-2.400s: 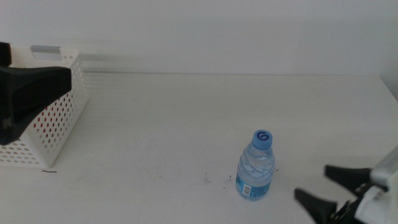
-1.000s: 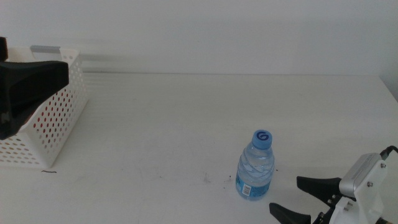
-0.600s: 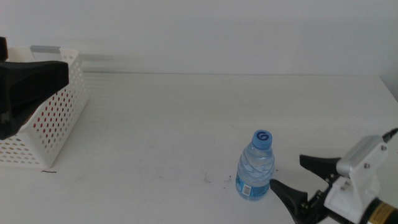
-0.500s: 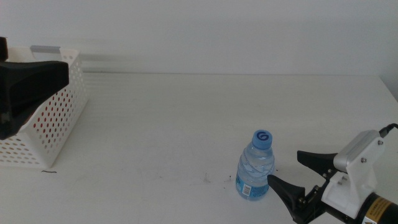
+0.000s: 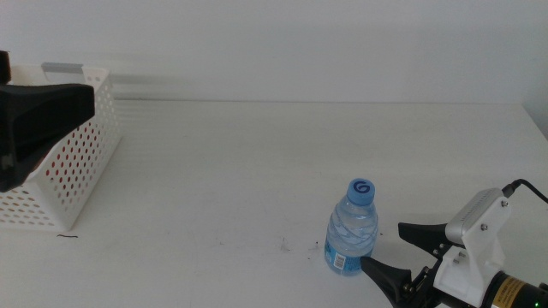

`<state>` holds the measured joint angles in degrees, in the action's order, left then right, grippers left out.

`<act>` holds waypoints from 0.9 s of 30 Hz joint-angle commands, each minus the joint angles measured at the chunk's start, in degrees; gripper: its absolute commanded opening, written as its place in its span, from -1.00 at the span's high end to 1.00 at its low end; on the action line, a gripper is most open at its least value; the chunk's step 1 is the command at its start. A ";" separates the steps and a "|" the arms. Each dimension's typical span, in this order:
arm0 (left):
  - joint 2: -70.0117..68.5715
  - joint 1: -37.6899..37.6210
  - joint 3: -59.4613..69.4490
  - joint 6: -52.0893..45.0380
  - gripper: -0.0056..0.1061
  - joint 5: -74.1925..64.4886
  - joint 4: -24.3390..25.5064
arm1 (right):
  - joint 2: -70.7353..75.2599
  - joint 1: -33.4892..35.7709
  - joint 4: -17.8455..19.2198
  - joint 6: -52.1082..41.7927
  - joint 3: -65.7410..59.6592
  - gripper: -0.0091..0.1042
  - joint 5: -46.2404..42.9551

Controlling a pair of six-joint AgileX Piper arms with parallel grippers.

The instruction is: Use arms to grab the bottles and put them into the dustbin to the left of the table.

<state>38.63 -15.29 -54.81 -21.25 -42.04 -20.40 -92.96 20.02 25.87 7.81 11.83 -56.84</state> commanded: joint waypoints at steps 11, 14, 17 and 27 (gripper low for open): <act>-0.12 -0.19 0.22 0.13 -0.78 0.77 -0.03 | -1.47 3.61 -3.52 -3.37 3.26 -0.80 0.35; -0.12 -0.19 0.22 0.13 -0.78 0.77 -0.03 | -4.12 3.61 -3.52 -3.12 4.49 -0.80 0.25; -0.12 -0.19 0.22 0.13 -0.78 0.77 -0.03 | -6.95 3.87 -2.00 -2.72 6.53 -0.80 -0.02; -0.12 -0.19 0.22 0.13 -0.78 0.89 -0.04 | -14.82 6.26 -3.10 -2.72 14.73 -0.36 0.45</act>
<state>38.63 -15.29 -54.79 -21.25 -42.04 -20.26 -106.90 26.00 23.44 5.24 25.78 -56.47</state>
